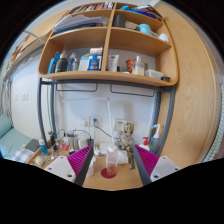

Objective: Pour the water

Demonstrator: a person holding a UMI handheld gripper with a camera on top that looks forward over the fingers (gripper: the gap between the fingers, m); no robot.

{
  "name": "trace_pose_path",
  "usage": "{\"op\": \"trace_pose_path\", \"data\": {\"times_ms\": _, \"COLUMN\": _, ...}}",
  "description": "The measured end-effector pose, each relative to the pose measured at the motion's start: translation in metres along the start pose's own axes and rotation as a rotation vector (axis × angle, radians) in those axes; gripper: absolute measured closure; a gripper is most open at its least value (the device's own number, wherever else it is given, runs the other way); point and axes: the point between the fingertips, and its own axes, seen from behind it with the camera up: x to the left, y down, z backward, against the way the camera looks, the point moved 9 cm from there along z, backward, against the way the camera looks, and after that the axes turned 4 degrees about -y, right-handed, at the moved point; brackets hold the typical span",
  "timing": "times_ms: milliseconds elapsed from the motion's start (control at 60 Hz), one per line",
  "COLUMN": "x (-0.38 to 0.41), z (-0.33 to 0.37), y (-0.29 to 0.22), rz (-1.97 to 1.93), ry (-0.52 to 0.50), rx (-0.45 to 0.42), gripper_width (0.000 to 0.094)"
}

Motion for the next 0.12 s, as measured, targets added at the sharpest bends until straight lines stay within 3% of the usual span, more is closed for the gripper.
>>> {"op": "trace_pose_path", "data": {"times_ms": 117, "x": -0.0007, "z": 0.0115, "y": -0.0028, "rz": -0.034, "ry": 0.007, "rx": -0.007, "gripper_width": 0.0121}}
